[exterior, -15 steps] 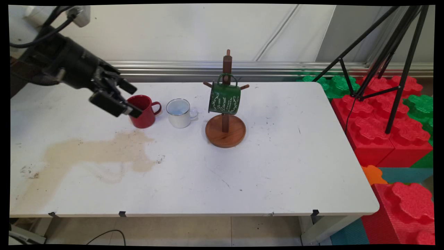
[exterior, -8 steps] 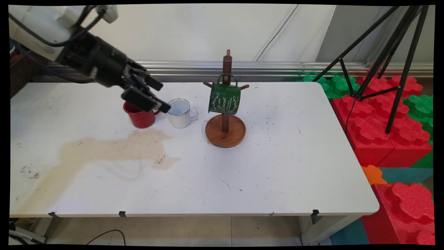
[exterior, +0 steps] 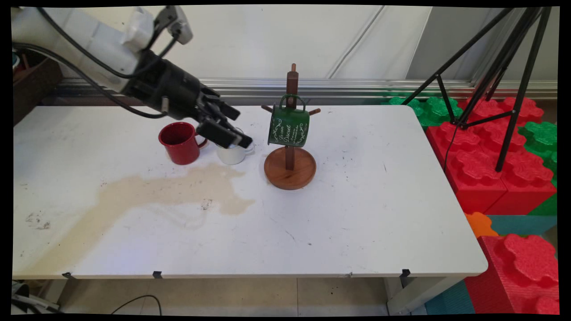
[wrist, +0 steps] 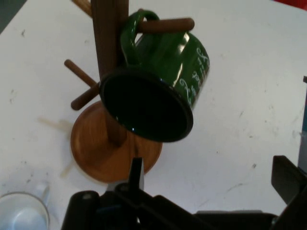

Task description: Pick up the green mug from the rack

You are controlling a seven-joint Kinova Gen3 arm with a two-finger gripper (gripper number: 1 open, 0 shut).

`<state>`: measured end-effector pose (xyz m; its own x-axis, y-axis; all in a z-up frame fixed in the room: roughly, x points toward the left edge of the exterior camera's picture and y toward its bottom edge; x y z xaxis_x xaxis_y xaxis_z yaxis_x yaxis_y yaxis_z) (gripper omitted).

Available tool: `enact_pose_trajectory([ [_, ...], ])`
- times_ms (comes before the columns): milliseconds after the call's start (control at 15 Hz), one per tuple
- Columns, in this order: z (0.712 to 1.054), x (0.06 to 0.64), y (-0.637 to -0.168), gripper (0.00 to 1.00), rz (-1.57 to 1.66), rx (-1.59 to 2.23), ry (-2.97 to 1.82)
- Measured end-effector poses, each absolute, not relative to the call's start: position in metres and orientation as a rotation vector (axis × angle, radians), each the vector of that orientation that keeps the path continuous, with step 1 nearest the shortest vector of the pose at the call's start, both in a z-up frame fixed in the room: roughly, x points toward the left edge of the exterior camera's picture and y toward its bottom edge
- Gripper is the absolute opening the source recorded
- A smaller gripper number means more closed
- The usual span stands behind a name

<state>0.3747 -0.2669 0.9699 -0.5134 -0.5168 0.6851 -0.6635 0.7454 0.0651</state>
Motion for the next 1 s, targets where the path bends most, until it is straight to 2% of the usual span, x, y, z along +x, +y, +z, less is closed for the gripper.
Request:
enact_pose_trajectory([
  [1000, 0.921, 0.327, -0.307, 1.0, 0.264, 0.843, -2.188],
])
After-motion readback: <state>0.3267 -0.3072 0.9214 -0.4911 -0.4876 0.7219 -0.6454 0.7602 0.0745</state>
